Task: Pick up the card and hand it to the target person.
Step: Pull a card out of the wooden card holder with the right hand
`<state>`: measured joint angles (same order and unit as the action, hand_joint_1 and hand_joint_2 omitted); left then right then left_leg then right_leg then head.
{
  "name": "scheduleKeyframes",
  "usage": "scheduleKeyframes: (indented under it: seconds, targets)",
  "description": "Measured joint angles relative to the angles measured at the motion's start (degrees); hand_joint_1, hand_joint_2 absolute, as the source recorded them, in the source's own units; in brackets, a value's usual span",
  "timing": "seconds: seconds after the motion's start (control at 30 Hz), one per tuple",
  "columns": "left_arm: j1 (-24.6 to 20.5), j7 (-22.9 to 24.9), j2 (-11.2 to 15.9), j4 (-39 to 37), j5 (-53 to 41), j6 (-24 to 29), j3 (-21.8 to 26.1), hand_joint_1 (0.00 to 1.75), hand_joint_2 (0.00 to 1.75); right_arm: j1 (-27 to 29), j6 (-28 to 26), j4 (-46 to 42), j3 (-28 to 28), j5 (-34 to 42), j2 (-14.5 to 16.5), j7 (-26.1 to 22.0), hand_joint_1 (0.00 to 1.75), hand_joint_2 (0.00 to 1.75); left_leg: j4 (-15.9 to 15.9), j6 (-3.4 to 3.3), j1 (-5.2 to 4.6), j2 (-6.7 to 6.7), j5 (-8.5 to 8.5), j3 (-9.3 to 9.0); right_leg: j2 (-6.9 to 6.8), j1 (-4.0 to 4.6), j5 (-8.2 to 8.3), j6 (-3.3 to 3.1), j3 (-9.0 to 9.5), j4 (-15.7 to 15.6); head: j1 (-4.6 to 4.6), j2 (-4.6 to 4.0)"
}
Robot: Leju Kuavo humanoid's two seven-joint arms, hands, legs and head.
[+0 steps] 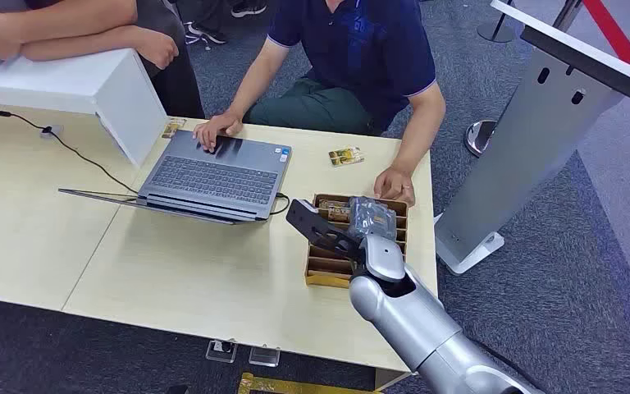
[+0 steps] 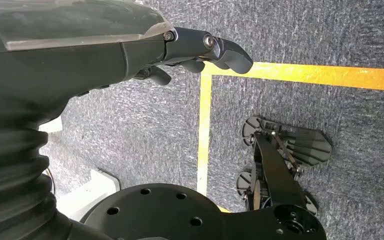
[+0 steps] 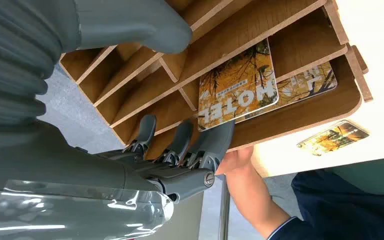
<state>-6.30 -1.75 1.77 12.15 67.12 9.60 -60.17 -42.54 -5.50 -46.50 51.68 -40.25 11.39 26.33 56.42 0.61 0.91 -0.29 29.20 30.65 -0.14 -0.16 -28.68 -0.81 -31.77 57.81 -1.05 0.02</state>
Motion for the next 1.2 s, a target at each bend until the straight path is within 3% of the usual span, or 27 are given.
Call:
scheduleKeyframes:
  seconds: [0.1, 0.33, 0.63, 0.8, 1.2]
  targets:
    - [0.0, 0.0, 0.01, 0.0, 0.0, 0.0, 0.0, 0.0, 1.75, -0.03, -0.22, 0.14, -0.01, -0.03, 0.0, -0.09, 0.85, 1.75, 0.0, 0.0, 0.0, 0.0, 0.0, 0.0, 0.0, 0.0, 0.0, 0.0, 0.0, 0.0, 0.0, 0.0]
    - [0.0, 0.15, 0.0, 0.0, 0.0, 0.0, 0.0, 0.0, 1.75, -0.16, -0.51, 0.3, -0.03, -0.05, 0.0, -0.19, 1.34, 1.75, 0.0, 0.0, 0.0, 0.0, 0.0, 0.0, 0.0, 0.0, 0.0, 0.0, 0.0, 0.0, 0.01, 0.01]
    - [0.0, 0.15, 0.0, 0.0, 0.0, 0.0, 0.0, 0.0, 1.75, -0.26, -0.59, 0.51, -0.07, -0.03, 0.0, -0.2, 1.39, 1.75, 0.0, 0.0, 0.0, 0.0, 0.0, -0.01, 0.0, 0.0, 0.0, 0.0, 0.0, 0.0, -0.02, 0.0]
    - [0.0, 0.15, 0.0, 0.0, 0.0, 0.01, 0.0, 0.0, 1.75, -0.24, -0.4, 0.62, -0.08, 0.03, 0.0, 0.0, 1.71, 1.75, 0.0, 0.0, 0.0, 0.0, 0.0, -0.02, 0.0, 0.0, 0.0, 0.0, 0.01, 0.0, 0.0, 0.01]
    - [0.0, -0.33, 0.01, 0.0, -0.28, 0.43, -0.04, 0.0, 1.75, -0.24, -0.63, 0.62, -0.13, 0.12, -0.05, 0.05, 1.69, 1.75, 0.0, 0.0, 0.0, 0.0, 0.0, -0.02, 0.0, 0.0, 0.01, 0.0, 0.01, 0.0, 0.0, 0.0]
